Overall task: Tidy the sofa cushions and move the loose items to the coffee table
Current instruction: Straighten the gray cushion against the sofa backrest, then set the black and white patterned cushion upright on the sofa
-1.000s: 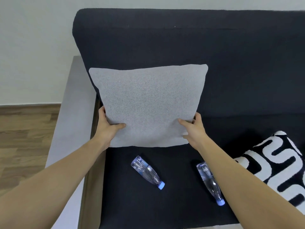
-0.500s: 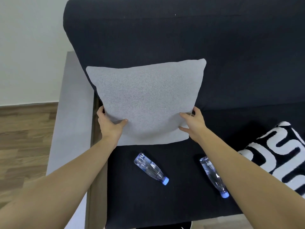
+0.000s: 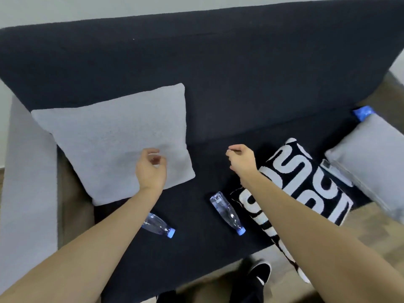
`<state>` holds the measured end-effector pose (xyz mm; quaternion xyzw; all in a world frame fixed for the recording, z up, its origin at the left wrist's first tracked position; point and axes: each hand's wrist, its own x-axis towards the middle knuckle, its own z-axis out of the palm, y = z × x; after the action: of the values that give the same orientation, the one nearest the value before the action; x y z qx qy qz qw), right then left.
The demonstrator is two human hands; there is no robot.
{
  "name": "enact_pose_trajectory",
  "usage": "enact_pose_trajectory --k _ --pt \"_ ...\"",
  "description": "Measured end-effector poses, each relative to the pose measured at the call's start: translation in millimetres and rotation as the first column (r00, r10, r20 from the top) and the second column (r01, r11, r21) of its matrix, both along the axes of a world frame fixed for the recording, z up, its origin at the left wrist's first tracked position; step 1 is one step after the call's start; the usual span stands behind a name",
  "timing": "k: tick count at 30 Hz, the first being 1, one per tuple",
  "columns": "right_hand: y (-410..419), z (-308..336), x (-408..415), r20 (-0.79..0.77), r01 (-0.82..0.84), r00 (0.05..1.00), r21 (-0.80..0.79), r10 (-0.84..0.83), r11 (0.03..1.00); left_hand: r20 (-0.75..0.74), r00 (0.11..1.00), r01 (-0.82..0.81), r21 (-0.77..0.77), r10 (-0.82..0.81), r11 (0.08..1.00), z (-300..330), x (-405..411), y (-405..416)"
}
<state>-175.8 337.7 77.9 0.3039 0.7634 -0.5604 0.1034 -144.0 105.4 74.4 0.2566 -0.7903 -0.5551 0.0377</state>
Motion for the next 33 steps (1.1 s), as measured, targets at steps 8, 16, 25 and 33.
enact_pose_trajectory --k 8,16,25,33 --pt "200.6 -1.1 52.8 0.053 0.068 0.996 0.17 -0.078 0.983 0.165 0.958 0.213 0.145 -0.236 0.966 -5.4 11.4 176.4" --pt "360.4 -29.9 62.0 0.163 0.031 0.984 0.205 -0.065 0.978 0.31 0.95 0.008 0.124 -0.047 0.992 -43.3 59.4 311.8" --pt "428.8 -84.7 24.2 0.286 -0.231 0.941 0.152 0.181 0.961 0.512 0.841 -0.213 0.018 0.174 0.977 -102.3 82.9 371.4" --pt "437.0 -126.6 -2.4 0.369 -0.324 0.888 0.077 0.275 0.943 0.701 0.687 -0.42 0.167 0.191 0.892 -136.9 100.4 380.3"
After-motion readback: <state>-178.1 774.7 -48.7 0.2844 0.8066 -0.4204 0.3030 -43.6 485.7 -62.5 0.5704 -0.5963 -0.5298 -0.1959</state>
